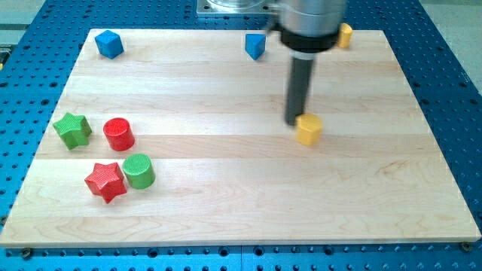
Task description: Move the yellow hexagon to the right
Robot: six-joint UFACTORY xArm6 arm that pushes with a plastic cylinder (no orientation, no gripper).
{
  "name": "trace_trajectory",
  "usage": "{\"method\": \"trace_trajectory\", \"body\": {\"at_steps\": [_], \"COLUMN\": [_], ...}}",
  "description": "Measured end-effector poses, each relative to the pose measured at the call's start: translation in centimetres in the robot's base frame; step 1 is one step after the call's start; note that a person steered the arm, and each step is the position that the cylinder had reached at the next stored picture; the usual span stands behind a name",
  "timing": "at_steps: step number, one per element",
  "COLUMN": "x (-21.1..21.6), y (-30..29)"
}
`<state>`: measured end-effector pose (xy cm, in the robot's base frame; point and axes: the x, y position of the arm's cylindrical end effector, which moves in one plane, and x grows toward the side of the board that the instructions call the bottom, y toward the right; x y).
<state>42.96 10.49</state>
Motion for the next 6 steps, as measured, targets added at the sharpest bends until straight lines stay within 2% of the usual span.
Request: {"method": "trace_trajectory", "body": {"at_steps": [1,2,3,4,5,6], "x": [1.9,6.1,4.0,4.4,3.6,2.7], "y": [-5.9,-3.1,3.7,1.6,-3.2,2.8]}}
